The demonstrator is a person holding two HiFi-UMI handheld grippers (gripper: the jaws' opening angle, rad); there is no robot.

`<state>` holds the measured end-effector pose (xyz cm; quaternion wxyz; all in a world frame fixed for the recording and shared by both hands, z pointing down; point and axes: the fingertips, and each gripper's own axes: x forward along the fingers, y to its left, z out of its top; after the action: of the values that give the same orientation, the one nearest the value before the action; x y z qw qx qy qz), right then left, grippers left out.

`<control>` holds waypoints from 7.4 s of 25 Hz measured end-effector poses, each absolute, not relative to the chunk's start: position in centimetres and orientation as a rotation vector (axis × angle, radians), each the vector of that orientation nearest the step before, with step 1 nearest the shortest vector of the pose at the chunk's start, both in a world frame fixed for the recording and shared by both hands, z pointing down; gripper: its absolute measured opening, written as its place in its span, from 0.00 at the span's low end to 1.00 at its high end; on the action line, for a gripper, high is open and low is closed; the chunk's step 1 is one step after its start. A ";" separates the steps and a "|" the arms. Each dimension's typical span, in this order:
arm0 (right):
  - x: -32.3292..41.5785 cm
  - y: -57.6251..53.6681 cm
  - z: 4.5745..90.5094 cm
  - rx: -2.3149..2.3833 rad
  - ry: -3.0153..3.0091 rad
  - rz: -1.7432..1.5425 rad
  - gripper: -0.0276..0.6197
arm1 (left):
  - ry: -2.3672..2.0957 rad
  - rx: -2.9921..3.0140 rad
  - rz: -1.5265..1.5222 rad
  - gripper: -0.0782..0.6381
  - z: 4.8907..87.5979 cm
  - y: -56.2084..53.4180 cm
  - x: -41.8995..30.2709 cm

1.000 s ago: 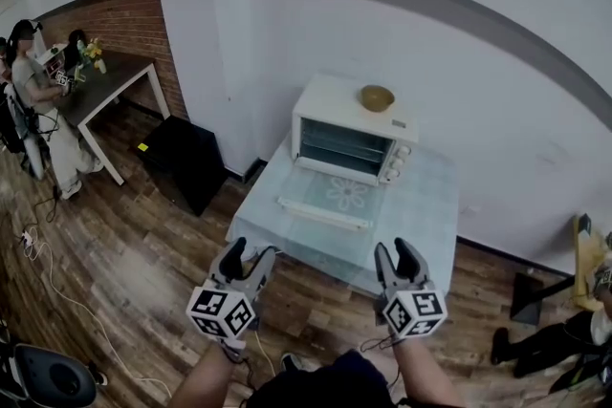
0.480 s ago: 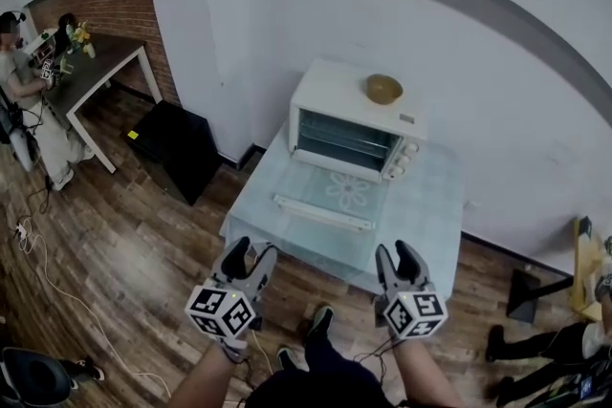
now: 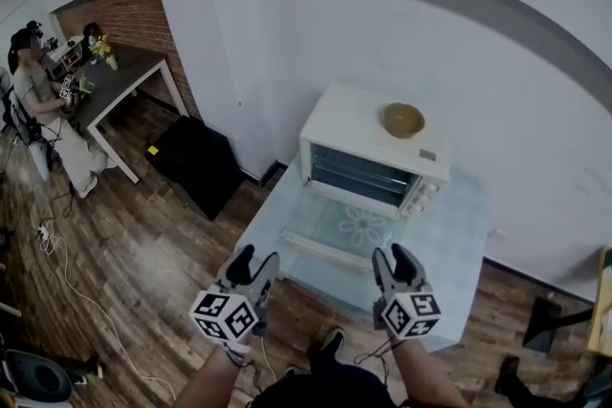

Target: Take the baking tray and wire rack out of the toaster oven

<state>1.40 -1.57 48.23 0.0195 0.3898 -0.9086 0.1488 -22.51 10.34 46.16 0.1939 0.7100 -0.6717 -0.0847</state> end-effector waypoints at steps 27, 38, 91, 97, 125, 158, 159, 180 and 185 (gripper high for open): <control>8.7 -11.5 51.4 1.460 -2.702 0.844 0.29 | -1.607 1.992 -0.243 0.44 48.7 -6.2 -17.8; 3.9 -15.4 54.1 1.672 -2.578 1.062 0.29 | -1.353 1.869 -0.287 0.43 54.5 -14.9 -22.5; -0.4 -22.9 68.3 1.810 -2.141 2.113 0.13 | -1.107 1.423 -0.483 0.20 68.8 -22.5 -18.9; -0.3 -21.0 68.2 1.779 -2.118 2.117 0.13 | -1.175 1.427 -0.467 0.31 68.2 -21.2 -21.3; -0.2 -14.1 66.9 1.664 -2.177 2.090 0.12 | -1.087 1.902 0.024 0.32 67.3 -16.3 -23.3; -0.8 -9.0 65.2 1.572 -2.356 2.012 0.13 | -1.068 2.027 -0.015 0.32 64.9 -10.8 -22.9; -0.8 -8.8 65.0 1.567 -2.381 1.982 0.13 | -1.067 2.030 -0.016 0.32 64.7 -10.5 -22.9; 1.9 -4.3 60.7 1.742 -2.524 1.619 0.13 | -0.916 2.121 -0.055 0.33 62.9 -8.1 -20.0; 5.6 -3.3 60.2 1.770 -2.536 1.630 0.13 | -0.905 2.159 -0.039 0.33 62.0 -7.5 -16.2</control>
<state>5.56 -3.28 60.21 -0.1762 0.4985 -0.7140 0.4589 -16.24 -7.45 62.00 0.3895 0.8494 -0.3559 -0.0153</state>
